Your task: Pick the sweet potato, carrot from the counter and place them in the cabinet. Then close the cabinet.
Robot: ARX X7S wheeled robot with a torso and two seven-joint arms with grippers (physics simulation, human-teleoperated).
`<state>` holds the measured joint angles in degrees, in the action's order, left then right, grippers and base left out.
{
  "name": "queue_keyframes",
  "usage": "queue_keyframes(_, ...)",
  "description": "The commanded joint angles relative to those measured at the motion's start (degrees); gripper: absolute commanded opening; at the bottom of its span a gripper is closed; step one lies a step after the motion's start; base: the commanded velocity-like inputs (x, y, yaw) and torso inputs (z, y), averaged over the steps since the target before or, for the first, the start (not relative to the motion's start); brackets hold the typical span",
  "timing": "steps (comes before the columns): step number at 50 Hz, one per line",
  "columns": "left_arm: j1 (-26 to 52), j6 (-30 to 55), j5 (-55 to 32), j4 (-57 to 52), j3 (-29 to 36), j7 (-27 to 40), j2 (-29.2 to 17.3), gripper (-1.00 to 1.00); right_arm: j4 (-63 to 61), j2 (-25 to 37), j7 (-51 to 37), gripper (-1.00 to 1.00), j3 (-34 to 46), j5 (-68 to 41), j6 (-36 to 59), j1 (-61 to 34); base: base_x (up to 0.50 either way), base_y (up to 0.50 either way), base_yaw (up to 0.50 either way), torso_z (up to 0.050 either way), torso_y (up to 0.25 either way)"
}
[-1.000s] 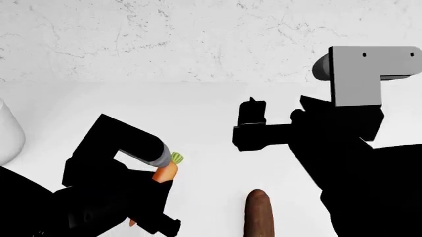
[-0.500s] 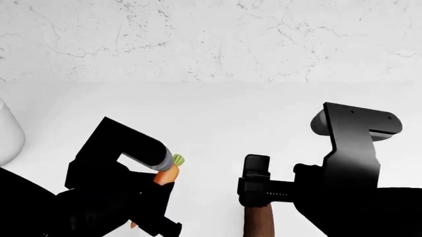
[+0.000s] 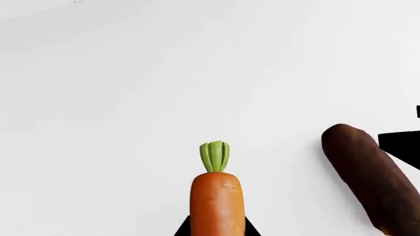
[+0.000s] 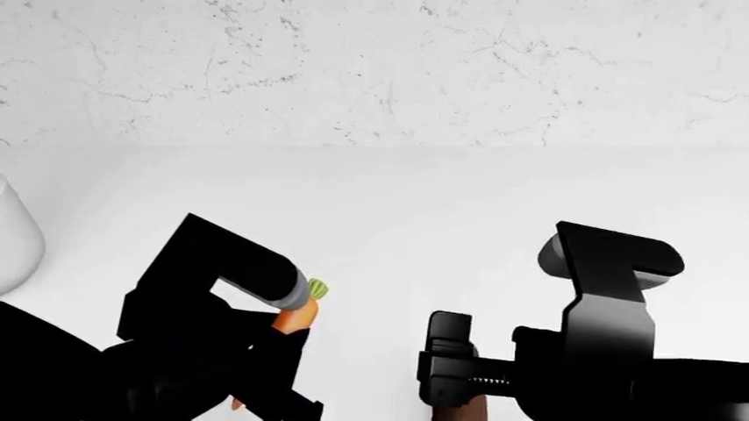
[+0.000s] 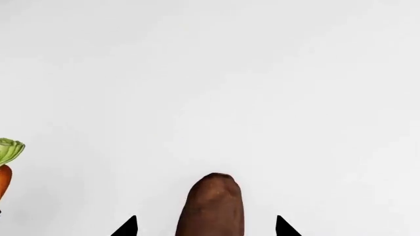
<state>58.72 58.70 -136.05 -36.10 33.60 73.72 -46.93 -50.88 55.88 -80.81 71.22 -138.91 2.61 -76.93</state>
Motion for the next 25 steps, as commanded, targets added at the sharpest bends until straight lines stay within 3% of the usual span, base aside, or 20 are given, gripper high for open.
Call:
queue_keyframes(1, 0.9, -0.9, -0.9, -0.3, 0.6, 0.7, -0.5, -1.00, -0.7, -0.1, 1.1, 1.00, 1.5, 1.4, -1.8, 2.8, 0.00, 0.00, 0.00, 0.000, 0.000)
queue_keyframes(25, -0.8, -0.8, 1.3, -0.3, 1.0, -1.4, -0.7, -1.00, 1.2, -3.3, 4.4, 1.00, 5.6, 5.7, -3.1, 9.8, 0.00, 0.00, 0.00, 0.000, 0.000)
